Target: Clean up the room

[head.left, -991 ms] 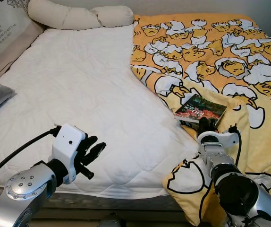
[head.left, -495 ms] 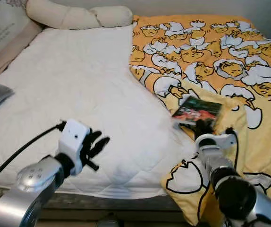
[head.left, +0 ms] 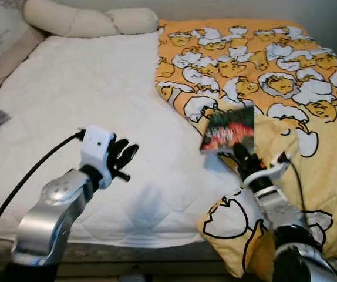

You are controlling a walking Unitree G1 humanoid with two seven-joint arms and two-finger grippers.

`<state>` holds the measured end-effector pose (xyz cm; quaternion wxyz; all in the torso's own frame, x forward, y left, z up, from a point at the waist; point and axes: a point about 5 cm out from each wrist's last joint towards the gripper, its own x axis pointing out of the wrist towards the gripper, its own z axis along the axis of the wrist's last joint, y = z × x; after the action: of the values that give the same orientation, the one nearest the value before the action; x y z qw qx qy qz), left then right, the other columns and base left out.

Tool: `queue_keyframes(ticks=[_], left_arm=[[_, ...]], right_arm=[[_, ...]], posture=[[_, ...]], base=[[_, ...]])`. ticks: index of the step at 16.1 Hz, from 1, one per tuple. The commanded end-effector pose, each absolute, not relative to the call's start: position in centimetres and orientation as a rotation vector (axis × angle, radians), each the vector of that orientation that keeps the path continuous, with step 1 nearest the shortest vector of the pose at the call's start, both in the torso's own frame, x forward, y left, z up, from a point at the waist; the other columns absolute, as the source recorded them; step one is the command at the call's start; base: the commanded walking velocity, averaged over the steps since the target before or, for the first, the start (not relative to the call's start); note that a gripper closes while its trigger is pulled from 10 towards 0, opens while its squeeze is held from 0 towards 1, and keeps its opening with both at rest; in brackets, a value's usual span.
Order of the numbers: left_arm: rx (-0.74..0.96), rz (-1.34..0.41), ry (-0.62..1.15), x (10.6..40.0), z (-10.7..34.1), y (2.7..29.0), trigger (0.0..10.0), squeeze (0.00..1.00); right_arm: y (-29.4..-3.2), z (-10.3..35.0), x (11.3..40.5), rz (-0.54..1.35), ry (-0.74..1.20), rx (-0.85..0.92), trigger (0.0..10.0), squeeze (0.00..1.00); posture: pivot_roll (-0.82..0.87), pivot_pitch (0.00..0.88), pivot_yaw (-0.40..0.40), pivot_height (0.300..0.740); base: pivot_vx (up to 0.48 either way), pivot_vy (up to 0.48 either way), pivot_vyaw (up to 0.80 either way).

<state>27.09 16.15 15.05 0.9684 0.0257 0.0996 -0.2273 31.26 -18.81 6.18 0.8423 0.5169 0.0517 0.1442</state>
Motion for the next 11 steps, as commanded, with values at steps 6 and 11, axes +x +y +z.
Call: queue_keyframes(ticks=[6, 11], left_arm=[[0.389, -0.447, -0.071, 31.6, 18.9, 17.4, 10.0, 1.00], [-0.002, -0.306, -0.107, 34.5, 20.5, 19.2, 10.0, 0.00]], right_arm=[[-16.7, 15.1, 31.3, 0.836, -0.045, 0.936, 0.0, 0.00], [-15.8, 18.1, 30.6, 0.995, -0.086, 0.912, 0.0, 0.00]], posture=[[0.09, 0.000, 0.032, 0.740], [0.09, 0.000, 0.034, 0.740]], base=[[0.000, 0.000, 0.00], [0.000, 0.000, 0.00]])
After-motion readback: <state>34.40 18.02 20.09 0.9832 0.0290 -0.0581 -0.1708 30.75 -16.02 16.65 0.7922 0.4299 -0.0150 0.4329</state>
